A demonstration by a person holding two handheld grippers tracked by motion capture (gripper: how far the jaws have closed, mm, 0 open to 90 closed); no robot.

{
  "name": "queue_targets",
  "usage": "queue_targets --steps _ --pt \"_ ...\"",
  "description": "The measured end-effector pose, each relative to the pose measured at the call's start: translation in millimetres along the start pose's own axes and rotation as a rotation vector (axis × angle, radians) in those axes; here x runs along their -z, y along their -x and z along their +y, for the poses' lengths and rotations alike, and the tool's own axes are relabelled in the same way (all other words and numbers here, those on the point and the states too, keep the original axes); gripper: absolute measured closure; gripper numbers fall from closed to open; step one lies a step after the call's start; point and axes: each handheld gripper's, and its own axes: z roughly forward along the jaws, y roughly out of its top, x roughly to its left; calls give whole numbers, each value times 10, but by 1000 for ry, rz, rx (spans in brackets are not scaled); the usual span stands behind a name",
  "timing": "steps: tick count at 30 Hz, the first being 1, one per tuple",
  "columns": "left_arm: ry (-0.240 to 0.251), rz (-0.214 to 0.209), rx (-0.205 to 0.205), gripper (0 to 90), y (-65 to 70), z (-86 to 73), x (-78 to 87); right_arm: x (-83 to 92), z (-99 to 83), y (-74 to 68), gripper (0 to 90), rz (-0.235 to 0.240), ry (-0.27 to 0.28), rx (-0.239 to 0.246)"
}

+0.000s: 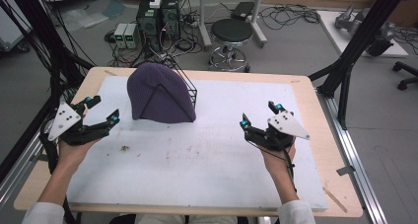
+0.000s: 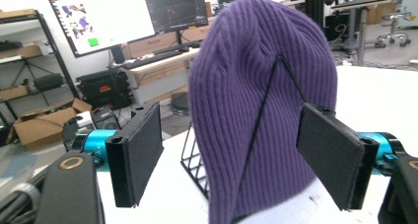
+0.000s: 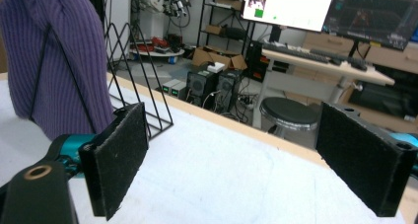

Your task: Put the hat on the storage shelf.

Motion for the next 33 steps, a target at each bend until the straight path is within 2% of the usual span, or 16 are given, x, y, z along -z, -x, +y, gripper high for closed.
queue_targets --steps 2,5,9,14,20,22,27,28,31,33 --pt "-8 -4 0 258 28 -42 31 36 -17 38 122 -4 -33 -19" --pt "-6 -17 12 257 76 -113 77 109 -80 80 122 -9 -1 -54" --pt "-16 -24 24 254 125 -215 104 169 -223 129 123 -24 -31 -69" --pt "-19 -25 38 253 156 -285 143 234 -418 191 122 -36 -56 -129" --pt "-47 -17 39 254 192 -361 211 292 -550 207 122 -48 -80 -136" --pt "-56 -15 46 261 199 -399 235 311 -583 219 122 -66 -92 -133" --pt "-71 -11 61 260 216 -492 286 353 -704 235 123 -108 -140 -166" --pt "-71 -10 64 258 221 -512 298 362 -729 226 123 -115 -144 -178" --pt "-69 -8 91 252 244 -573 339 383 -805 207 124 -131 -144 -169" --pt "-70 -12 94 252 268 -600 352 397 -860 195 123 -138 -143 -179"
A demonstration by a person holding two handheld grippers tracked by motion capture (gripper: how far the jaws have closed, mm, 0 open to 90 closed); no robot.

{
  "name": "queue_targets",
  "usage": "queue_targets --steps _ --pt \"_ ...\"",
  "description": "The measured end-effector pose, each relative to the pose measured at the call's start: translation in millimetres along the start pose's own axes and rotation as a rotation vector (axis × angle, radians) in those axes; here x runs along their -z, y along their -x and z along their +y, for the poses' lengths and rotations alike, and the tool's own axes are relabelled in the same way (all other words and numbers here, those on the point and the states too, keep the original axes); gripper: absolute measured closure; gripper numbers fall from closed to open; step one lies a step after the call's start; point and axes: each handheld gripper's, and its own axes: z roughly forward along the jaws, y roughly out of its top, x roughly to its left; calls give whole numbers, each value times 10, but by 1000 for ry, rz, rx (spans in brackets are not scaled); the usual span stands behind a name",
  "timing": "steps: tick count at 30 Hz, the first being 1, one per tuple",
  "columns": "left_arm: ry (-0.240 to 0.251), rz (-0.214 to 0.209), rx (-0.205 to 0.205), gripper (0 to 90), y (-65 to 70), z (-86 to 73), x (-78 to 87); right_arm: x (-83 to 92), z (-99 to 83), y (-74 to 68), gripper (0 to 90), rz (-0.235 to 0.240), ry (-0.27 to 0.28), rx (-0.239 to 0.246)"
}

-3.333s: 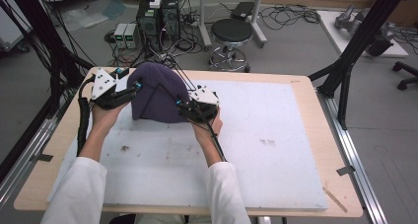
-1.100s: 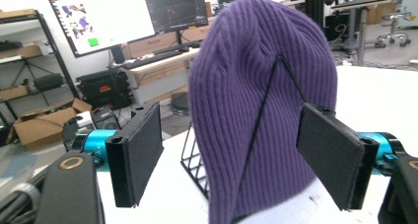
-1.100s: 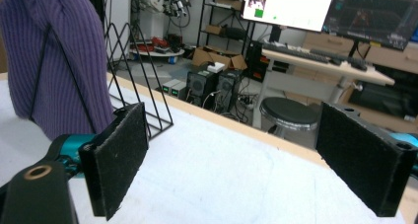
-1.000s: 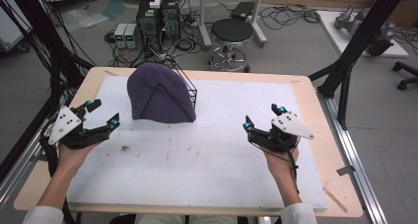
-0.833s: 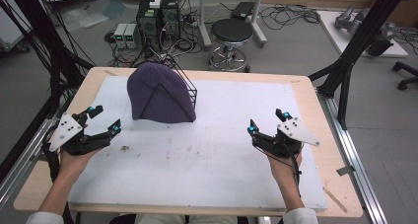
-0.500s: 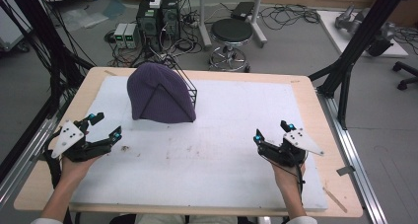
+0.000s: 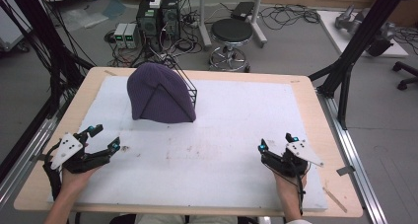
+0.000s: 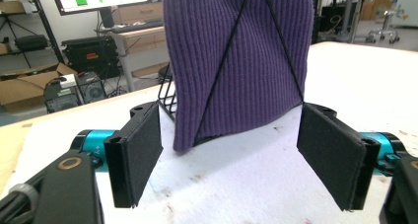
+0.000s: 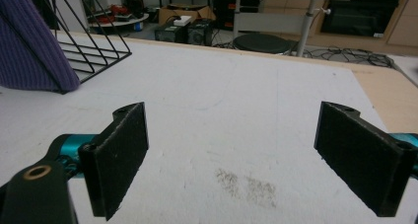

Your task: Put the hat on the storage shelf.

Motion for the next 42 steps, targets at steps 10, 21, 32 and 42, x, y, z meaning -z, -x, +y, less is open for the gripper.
queue_targets --steps 10,21,32,42 --pt "-11 9 10 245 68 -118 98 62 -191 -17 123 -19 17 -16" --pt "-15 8 18 245 90 -184 119 133 -234 7 121 -9 40 -49" --pt "-11 4 14 245 102 -180 108 132 -242 11 120 -5 34 -46" --pt "-16 -3 13 247 110 -180 98 142 -249 27 120 -5 34 -64"
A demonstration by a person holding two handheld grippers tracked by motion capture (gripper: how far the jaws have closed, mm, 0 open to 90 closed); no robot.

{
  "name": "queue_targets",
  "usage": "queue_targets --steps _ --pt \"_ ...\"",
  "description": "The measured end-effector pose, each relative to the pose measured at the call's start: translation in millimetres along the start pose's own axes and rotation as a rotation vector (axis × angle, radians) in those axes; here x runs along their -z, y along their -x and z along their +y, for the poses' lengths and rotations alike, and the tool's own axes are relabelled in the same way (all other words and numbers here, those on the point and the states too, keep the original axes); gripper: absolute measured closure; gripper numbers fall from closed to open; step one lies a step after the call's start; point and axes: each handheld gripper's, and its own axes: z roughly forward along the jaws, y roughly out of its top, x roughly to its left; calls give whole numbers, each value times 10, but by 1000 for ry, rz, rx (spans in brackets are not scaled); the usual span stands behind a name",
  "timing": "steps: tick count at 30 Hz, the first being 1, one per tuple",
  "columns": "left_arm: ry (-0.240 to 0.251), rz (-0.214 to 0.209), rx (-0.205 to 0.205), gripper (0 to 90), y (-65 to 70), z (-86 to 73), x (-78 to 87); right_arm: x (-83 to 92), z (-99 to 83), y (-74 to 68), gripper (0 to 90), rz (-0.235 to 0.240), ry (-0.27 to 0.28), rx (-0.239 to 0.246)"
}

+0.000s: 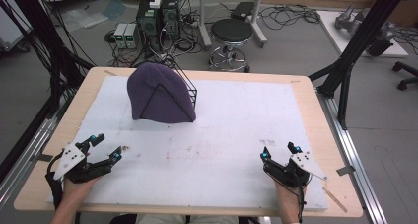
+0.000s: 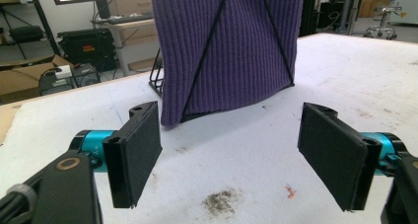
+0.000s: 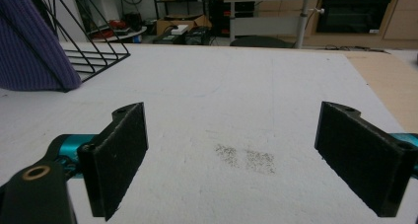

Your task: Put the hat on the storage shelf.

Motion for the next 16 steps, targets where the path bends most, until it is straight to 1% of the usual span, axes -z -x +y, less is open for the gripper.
queue_targets --steps 7,16 --pt "0 -2 0 246 3 1 -8 12 -4 11 121 3 0 -13" --pt "-3 -8 3 247 4 2 -22 17 3 -13 120 16 14 10"
